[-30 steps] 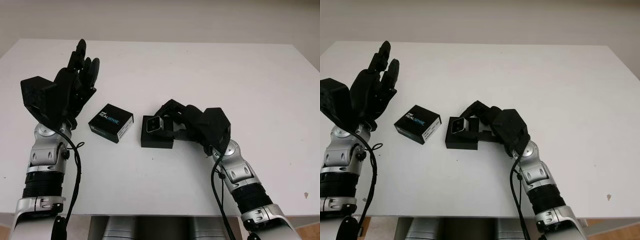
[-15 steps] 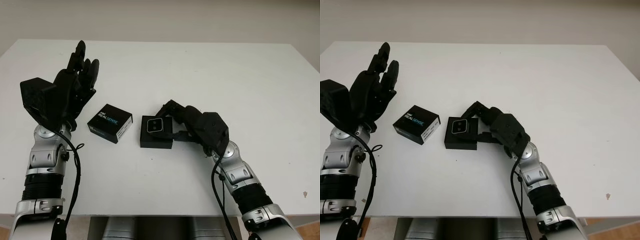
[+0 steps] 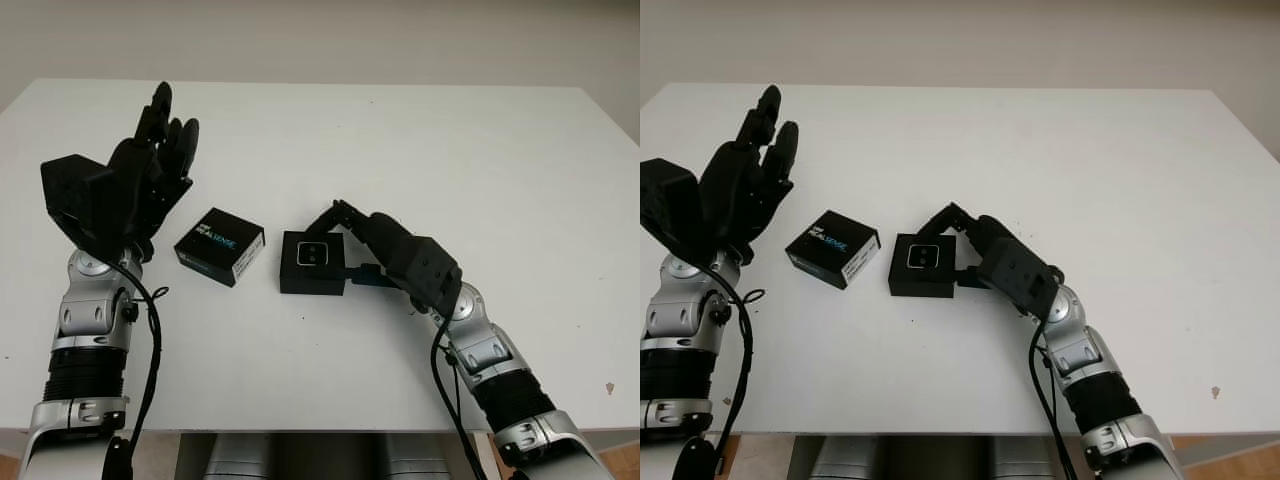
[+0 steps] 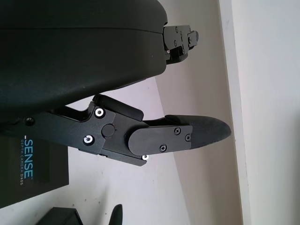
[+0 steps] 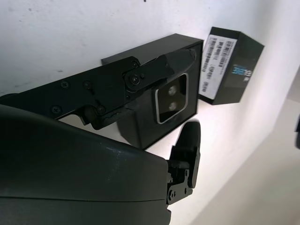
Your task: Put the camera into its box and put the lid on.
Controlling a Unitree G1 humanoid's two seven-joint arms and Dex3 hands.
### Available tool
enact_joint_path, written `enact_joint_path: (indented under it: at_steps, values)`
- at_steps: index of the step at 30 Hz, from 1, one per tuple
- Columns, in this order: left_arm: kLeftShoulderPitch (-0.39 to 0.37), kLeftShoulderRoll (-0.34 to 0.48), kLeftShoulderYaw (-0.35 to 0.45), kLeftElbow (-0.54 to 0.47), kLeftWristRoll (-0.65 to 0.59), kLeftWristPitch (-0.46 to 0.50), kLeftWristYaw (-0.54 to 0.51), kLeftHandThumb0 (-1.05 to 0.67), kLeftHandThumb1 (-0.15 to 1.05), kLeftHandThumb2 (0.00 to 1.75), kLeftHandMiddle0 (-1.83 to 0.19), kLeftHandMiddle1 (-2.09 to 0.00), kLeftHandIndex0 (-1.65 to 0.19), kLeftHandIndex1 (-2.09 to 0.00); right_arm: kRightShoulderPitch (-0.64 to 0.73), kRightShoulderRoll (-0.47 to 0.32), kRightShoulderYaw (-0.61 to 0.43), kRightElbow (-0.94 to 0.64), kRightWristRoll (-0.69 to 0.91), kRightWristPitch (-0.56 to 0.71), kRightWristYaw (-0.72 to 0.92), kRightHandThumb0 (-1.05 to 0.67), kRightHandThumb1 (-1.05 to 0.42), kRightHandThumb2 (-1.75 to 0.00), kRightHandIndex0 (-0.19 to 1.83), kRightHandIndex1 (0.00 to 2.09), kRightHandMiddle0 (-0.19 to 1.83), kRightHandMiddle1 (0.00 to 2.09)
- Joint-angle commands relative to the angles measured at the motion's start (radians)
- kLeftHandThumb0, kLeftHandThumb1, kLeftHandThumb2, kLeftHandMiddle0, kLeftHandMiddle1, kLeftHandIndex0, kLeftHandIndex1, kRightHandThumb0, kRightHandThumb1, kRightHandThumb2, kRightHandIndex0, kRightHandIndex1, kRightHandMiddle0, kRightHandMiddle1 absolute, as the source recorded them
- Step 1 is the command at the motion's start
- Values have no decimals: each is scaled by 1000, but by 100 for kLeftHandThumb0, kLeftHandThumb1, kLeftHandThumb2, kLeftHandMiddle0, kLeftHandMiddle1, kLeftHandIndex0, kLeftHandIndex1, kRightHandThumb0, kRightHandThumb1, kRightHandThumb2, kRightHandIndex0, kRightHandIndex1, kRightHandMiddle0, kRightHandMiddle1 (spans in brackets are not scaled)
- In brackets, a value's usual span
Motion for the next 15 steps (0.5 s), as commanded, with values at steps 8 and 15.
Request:
enact_joint_path:
  at_steps: [8, 15]
  values:
    - [6, 3, 0, -13, 0, -2, -7, -69, 105, 47, 13, -5, 13, -5, -29, -27, -51, -103, 5, -29, -50, -56, -90, -5, -11, 5, 5, 38]
    - [15, 14, -7, -24, 23, -21, -8, -68, 105, 44, 9, -7, 10, -7, -30, -5, -130, -202, 95, 20, -73, -57, -92, -6, -11, 5, 2, 33]
